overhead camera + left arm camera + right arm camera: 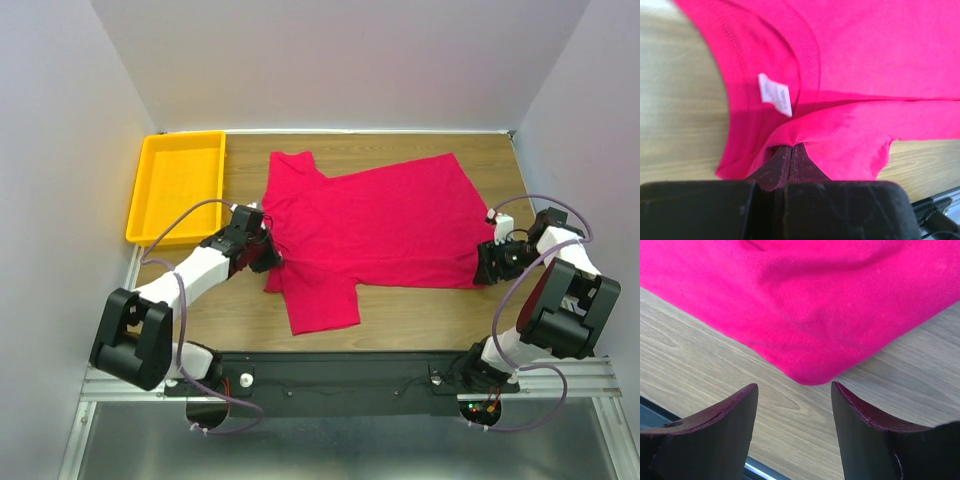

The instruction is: Fold and stack the t-shirts

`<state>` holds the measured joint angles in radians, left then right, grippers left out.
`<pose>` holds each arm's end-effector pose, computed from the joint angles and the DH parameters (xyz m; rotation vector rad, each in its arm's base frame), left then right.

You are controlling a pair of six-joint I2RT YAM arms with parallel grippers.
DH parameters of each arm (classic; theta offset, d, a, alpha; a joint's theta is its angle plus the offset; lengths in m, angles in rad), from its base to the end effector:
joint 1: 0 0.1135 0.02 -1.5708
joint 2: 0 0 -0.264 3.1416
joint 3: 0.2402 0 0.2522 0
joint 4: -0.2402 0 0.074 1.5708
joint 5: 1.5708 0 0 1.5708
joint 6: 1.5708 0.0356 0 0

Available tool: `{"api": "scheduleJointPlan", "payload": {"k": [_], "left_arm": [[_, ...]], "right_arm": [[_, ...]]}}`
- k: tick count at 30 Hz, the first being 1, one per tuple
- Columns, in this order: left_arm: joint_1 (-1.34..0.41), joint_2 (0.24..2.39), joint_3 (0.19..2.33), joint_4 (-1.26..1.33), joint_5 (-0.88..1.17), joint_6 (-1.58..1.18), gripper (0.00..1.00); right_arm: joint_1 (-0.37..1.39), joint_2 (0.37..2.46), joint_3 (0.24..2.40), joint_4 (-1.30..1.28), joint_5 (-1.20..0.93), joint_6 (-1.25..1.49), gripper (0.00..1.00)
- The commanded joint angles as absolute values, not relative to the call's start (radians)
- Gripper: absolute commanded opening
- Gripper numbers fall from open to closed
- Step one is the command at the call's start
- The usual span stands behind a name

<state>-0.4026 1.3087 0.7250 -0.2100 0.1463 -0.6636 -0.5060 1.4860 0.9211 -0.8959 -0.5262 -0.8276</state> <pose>0.2424 -0.1089 0.2057 -0.2470 2.4497 -0.6673 0.2257 -0.1046 0.1919 -0.4703 2.6506 0.4780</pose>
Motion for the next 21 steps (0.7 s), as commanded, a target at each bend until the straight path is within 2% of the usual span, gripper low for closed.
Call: {"api": "scheduleJointPlan", "payload": {"k": [1, 2, 3, 4, 7, 14, 16, 19, 21], "left_arm": [[-0.399, 1.327, 0.81, -0.182, 0.201, -0.581, 0.0], [-0.399, 1.324, 0.813, -0.189, 0.202, -0.578, 0.04], [-0.399, 1.309, 0.808, -0.195, 0.201, -0.574, 0.1], [-0.399, 1.295, 0.805, -0.21, 0.201, -0.571, 0.2], [-0.399, 1.212, 0.782, -0.247, 0.186, -0.566, 0.36], [-0.39, 1.036, 0.762, -0.339, 0.152, -0.525, 0.48], [-0.385, 1.002, 0.773, -0.319, 0.115, -0.5, 0.57], [-0.356, 1.038, 0.802, -0.186, 0.126, -0.473, 0.63], [-0.33, 1.151, 0.866, -0.079, 0.162, -0.451, 0.64]], "right_arm": [[-0.518, 1.479, 0.959, -0.87, -0.56, -0.824, 0.66], [-0.518, 1.473, 0.957, -0.87, -0.558, -0.827, 0.66], [-0.518, 1.468, 0.954, -0.87, -0.557, -0.828, 0.66], [-0.518, 1.463, 0.953, -0.87, -0.558, -0.831, 0.66], [-0.518, 1.45, 0.946, -0.87, -0.561, -0.834, 0.66], [-0.518, 1.456, 0.992, -0.871, -0.594, -0.819, 0.66], [-0.518, 1.483, 1.023, -0.871, -0.645, -0.805, 0.66], [-0.518, 1.548, 1.139, -0.871, -0.751, -0.747, 0.67], [-0.512, 1.626, 1.244, -0.867, -0.829, -0.692, 0.67]]}}
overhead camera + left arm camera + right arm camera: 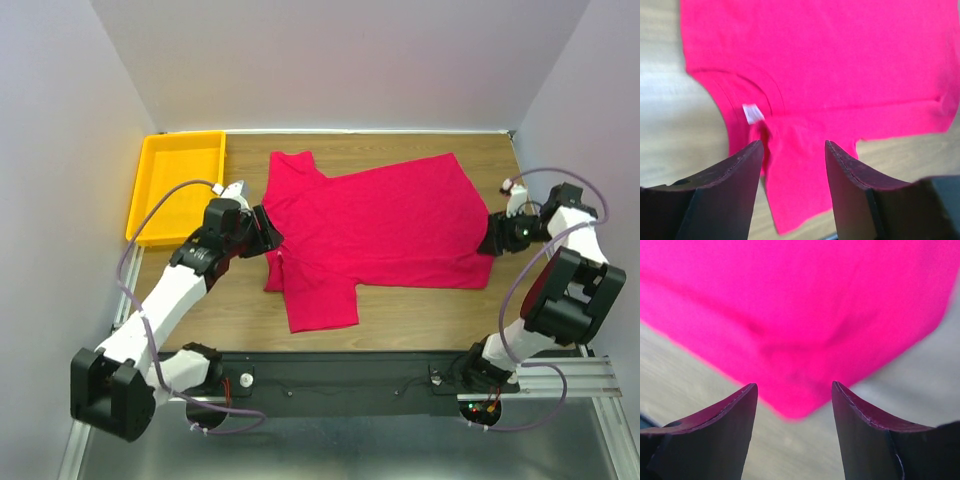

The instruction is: Fold and stack the t-shirts

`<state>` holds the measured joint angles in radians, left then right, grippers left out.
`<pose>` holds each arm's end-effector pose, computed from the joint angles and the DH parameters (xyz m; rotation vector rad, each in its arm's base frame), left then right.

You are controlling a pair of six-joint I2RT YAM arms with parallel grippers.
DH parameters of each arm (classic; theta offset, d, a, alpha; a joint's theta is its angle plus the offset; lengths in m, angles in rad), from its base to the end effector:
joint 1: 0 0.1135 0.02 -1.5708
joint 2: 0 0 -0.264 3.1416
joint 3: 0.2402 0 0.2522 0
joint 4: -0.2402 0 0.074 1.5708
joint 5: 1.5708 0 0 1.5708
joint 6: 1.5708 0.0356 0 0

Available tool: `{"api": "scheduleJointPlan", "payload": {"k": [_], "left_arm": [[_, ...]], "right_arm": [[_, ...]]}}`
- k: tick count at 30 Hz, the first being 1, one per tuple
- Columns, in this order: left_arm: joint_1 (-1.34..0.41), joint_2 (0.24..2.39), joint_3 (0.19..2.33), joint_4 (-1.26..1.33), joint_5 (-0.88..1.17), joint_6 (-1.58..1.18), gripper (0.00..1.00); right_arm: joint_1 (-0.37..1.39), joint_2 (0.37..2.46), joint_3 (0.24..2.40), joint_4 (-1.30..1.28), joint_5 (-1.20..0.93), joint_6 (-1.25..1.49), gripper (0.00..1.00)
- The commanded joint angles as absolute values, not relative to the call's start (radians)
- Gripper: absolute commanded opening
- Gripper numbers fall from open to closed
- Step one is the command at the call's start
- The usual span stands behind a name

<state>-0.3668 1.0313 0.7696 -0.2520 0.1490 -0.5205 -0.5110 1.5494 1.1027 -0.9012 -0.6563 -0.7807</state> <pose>0.2143 -0.0880 0.2809 -0.0717 2.1528 -0.6845 0.2582 -0.1198 0.2261 -0.4350 2.4906 0.5167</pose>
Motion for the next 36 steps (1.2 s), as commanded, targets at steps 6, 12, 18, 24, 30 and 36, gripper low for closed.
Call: {"api": "scheduleJointPlan", "payload": {"k": [6, 12, 18, 24, 30, 36], "left_arm": [[-0.249, 1.55, 1.194, 0.06, 0.207, -0.423, 0.64], [-0.166, 1.865, 1.541, 0.035, 0.278, -0.423, 0.64], [-0.112, 2.117, 1.805, 0.002, 0.344, -0.448, 0.63], [-0.101, 2.296, 1.985, -0.026, 0.351, -0.506, 0.63], [-0.1, 2.362, 2.054, -0.012, 0.353, -0.526, 0.63], [-0.098, 2.414, 2.115, -0.021, 0.321, -0.549, 0.64]], "right_arm": [[-0.48, 1.9, 1.592, -0.792, -0.896, -0.477, 0.67], [-0.405, 2.17, 1.948, -0.769, -0.778, -0.313, 0.67], [-0.35, 2.422, 2.304, -0.747, -0.727, -0.145, 0.67], [-0.312, 2.54, 2.401, -0.546, -0.6, 0.05, 0.67], [-0.242, 2.597, 2.418, -0.447, -0.512, 0.129, 0.66], [-0.239, 2.622, 2.401, -0.387, -0.472, 0.209, 0.65]]}}
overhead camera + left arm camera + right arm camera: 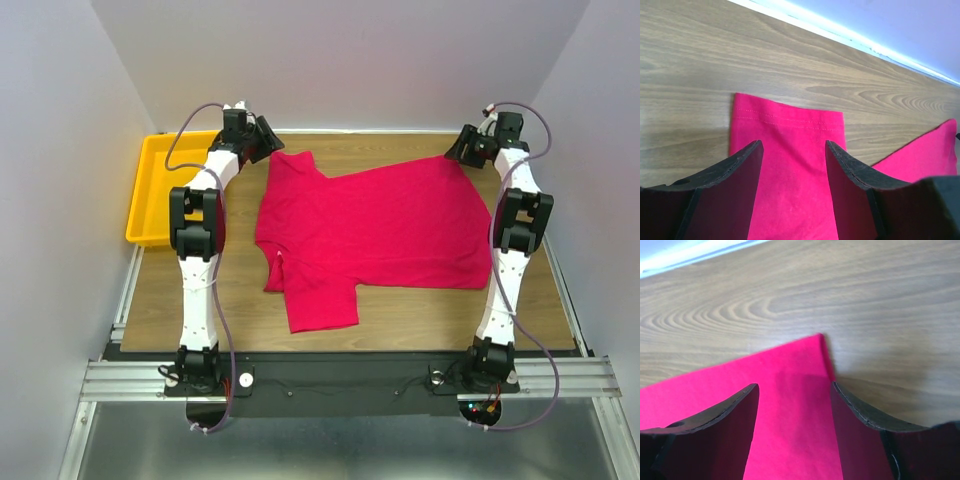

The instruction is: Fold and stack the t-shirts

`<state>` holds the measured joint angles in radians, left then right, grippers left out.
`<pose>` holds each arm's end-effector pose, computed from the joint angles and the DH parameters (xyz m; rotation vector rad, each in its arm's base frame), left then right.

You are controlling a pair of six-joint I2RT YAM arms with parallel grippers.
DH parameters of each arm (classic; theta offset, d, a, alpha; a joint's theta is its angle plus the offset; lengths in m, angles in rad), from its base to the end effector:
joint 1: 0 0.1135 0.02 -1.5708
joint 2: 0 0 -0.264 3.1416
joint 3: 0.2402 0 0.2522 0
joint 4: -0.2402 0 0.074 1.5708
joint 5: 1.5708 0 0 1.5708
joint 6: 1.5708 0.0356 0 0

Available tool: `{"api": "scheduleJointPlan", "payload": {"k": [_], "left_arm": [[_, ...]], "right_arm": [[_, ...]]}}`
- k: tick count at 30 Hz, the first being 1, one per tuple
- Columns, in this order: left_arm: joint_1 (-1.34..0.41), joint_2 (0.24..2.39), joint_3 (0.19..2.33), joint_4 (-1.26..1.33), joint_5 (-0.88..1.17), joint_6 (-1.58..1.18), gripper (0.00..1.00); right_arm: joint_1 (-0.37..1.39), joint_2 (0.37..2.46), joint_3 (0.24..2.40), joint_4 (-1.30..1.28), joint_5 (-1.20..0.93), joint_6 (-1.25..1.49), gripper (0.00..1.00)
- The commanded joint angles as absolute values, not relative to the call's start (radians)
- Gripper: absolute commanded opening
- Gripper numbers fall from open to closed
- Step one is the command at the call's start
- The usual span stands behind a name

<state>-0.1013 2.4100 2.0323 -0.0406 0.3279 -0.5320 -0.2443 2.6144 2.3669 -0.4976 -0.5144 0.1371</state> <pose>0.5606 -0.0685 0.2115 -0.2205 2.0286 -0.7295 0.5646 -0.1227 0.1733 0.1713 2.2494 0.5360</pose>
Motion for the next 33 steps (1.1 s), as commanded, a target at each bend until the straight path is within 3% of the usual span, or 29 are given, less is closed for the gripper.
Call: {"api": "scheduleJointPlan", "payload": {"k": [1, 22, 33], "left_arm": [[-0.098, 2.445, 2.164, -0.058, 0.315, -0.551, 0.64], [-0.126, 2.594, 2.371, -0.265, 0.14, -0.489, 0.61], [-0.127, 2.661, 2.399, -0.261, 0.16, -0.528, 0.49]], "right_arm": [[-0.239, 2.625, 2.395, -0.384, -0.474, 0.209, 0.64], [-0.239, 2.56, 2.295, -0.368, -0.508, 0.193, 0.64], [-0.242, 2.559, 2.293, -0.362, -0.514, 0.201, 0.65]]}}
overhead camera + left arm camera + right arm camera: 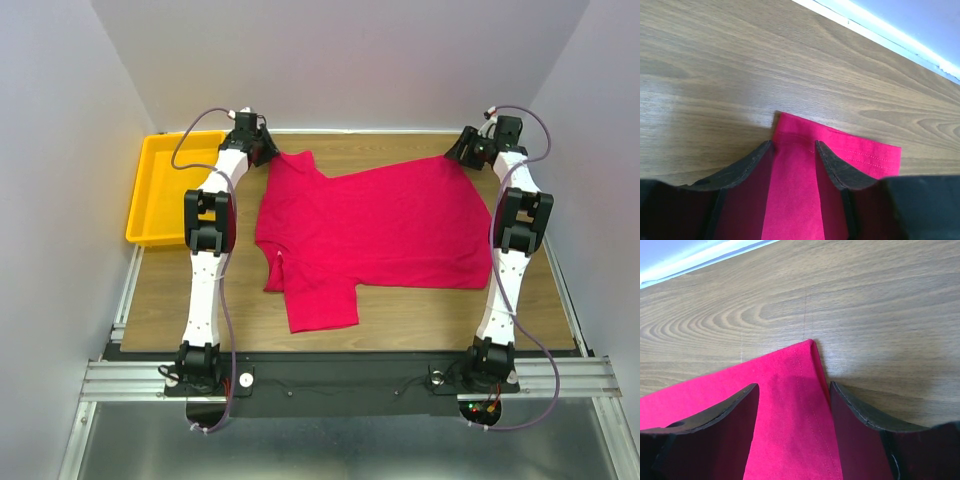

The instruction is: Fold and stack the t-shirts

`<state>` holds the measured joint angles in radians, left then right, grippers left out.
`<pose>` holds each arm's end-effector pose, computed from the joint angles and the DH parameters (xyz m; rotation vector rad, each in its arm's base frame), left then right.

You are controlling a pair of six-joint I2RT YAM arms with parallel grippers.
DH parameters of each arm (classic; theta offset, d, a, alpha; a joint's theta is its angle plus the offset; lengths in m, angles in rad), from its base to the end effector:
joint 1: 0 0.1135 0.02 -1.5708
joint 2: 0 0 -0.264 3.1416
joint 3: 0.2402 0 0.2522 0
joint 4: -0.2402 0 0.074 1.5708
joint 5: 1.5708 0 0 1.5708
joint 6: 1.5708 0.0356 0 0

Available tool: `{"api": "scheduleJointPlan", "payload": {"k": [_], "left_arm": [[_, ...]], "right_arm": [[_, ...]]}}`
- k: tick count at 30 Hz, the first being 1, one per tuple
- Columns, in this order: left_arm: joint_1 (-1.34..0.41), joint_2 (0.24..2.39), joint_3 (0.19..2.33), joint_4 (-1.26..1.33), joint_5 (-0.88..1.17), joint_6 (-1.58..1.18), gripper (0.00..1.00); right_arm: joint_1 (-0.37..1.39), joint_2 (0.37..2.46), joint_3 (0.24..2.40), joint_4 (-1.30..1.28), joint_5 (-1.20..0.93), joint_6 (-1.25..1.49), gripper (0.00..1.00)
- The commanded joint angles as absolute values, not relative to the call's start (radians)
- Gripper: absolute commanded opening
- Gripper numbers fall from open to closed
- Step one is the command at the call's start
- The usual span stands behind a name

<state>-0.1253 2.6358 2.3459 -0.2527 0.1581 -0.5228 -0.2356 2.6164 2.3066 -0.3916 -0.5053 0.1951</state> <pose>0.5909 -0.0801 0.1725 -0.3307 2.1298 -0.5489 0.5683 -0.1187 0.1605 0.2134 2.2146 0.5494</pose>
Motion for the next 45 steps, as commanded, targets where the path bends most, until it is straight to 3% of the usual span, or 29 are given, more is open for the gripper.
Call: {"api": "scheduleJointPlan", "payload": {"k": [1, 8, 12, 14, 16, 18, 24, 39, 45], "left_arm": [[-0.127, 2.663, 2.399, -0.262, 0.161, -0.526, 0.47], [-0.129, 2.66, 2.407, -0.252, 0.182, -0.494, 0.22], [-0.129, 2.648, 2.402, -0.242, 0.181, -0.473, 0.18], [-0.129, 2.635, 2.402, -0.245, 0.141, -0.468, 0.28], [-0.129, 2.619, 2.385, -0.233, 0.106, -0.465, 0.5], [-0.129, 2.612, 2.379, -0.221, 0.107, -0.463, 0.58], [-0.141, 2.666, 2.447, -0.248, 0.117, -0.479, 0.62], [-0.167, 2.684, 2.425, -0.242, 0.19, -0.463, 0.33], [-0.167, 2.672, 2.404, -0.209, 0.239, -0.457, 0.05]], "right_arm": [[-0.244, 2.559, 2.293, -0.362, -0.514, 0.201, 0.65], [-0.245, 2.566, 2.29, -0.36, -0.52, 0.209, 0.65], [-0.245, 2.568, 2.289, -0.359, -0.523, 0.21, 0.65], [-0.245, 2.568, 2.287, -0.359, -0.523, 0.21, 0.65], [-0.245, 2.566, 2.286, -0.357, -0.523, 0.212, 0.65], [-0.247, 2.563, 2.286, -0.359, -0.525, 0.212, 0.65], [-0.247, 2.563, 2.276, -0.354, -0.535, 0.221, 0.65], [-0.265, 2.546, 2.247, -0.351, -0.555, 0.23, 0.65], [-0.265, 2.553, 2.256, -0.351, -0.548, 0.224, 0.65]]}}
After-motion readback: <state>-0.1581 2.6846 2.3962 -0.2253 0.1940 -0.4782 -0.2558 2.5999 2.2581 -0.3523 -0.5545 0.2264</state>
